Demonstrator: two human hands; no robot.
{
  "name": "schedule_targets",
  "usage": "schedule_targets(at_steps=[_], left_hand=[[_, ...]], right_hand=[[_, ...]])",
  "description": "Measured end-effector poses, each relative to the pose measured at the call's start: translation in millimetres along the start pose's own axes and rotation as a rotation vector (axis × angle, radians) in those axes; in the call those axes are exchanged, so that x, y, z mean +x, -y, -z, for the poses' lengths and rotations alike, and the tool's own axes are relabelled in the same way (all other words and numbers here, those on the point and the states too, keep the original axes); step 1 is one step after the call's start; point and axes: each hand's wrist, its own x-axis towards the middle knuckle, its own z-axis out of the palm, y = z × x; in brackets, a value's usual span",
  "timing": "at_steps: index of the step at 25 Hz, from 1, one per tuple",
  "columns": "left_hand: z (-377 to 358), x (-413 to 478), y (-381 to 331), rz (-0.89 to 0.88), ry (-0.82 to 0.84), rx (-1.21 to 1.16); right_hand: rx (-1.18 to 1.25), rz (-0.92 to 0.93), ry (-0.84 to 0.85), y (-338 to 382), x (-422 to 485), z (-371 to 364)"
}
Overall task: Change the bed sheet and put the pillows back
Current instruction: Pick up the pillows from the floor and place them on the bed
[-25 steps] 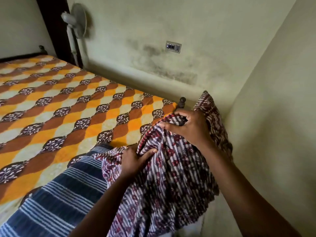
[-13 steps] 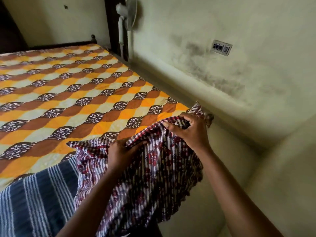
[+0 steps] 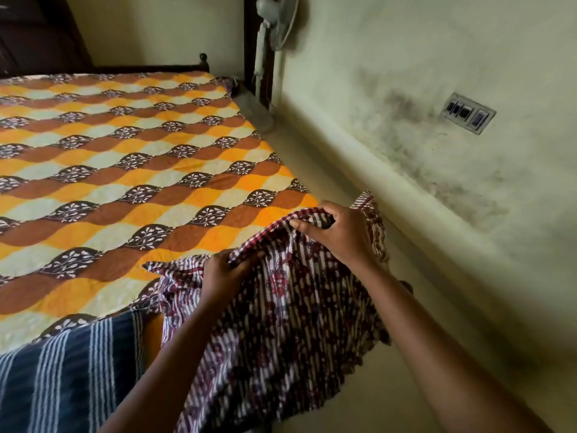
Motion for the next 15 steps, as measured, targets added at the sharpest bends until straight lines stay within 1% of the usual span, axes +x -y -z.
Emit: schedule_targets(at_steps=[1,2,3,5,6,8,10,13,15], left_hand=[[-12,28,8,0.038,0.027,0.082],[-22,51,21,0.092,0.075,0.185],[-31,69,35,0.130,0.118,0.259],[-44,86,58,0.202,0.128,0.262],[-50,82,64,0.244,0.115,0.254],[-65,64,76,0.300,0.118,0.265],[-89,34,85,0.401,0.091,0.204],[-128,-23,94,0.671,-0.049,-0.017],[-152,-58,97,0.873,-0.098,-0.200]], right_hand=[[-0.065,0.003,0.027,-19,19,-15],[-0.116,-0.007,0.111,-39,32,-32],[-0.179,-0.028,0.247,-60,40,-51],[-0.305,-0.068,0.518,-91,42,-83],[-0.298,-0.076,0.588,-102,37,-94],[-0.182,-0.101,0.655,-119,23,-105],[-0.040,-0.146,0.709,-135,6,-103],[0.101,-0.292,0.771,-171,-19,-85],[0.172,-0.436,0.786,-196,-39,-66]])
